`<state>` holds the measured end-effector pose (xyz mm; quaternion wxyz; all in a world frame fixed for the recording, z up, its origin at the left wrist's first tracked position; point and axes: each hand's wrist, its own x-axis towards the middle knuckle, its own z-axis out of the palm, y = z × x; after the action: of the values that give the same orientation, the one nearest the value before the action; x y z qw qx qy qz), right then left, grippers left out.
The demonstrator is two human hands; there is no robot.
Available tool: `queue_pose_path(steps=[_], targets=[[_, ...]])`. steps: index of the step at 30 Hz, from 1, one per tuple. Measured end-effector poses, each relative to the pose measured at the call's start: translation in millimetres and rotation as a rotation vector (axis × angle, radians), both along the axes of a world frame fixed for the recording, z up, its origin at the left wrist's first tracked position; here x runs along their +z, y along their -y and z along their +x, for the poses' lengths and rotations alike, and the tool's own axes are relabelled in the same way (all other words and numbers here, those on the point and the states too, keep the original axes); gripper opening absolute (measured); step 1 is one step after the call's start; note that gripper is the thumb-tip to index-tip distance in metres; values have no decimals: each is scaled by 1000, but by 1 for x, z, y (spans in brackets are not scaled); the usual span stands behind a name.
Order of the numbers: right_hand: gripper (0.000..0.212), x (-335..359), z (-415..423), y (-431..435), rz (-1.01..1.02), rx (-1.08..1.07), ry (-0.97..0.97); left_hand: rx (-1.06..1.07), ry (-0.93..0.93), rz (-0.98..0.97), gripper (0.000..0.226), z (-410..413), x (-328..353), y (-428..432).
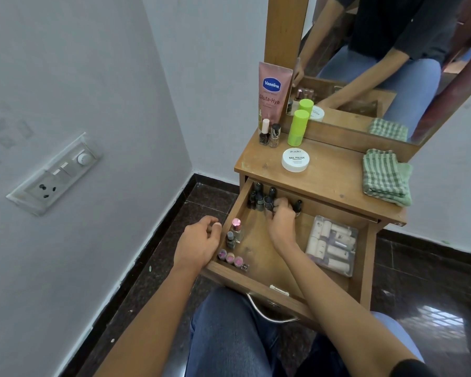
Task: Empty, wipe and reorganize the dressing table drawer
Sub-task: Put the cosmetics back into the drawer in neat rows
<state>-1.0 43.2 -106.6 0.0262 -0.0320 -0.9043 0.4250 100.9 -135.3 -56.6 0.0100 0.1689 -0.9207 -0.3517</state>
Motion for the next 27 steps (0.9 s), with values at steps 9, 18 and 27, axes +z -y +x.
queue_pose_path(steps=[9, 18, 27], targets=[[23, 1, -2, 2, 13, -20, 64, -3, 6, 5, 29, -1, 2, -1], [11, 67, 3, -6, 28, 171, -259, -6, -6, 10, 28, 1, 2, -1], [33, 145, -115, 3, 274, 169, -320, 7, -1, 14, 30, 0, 2, -2]])
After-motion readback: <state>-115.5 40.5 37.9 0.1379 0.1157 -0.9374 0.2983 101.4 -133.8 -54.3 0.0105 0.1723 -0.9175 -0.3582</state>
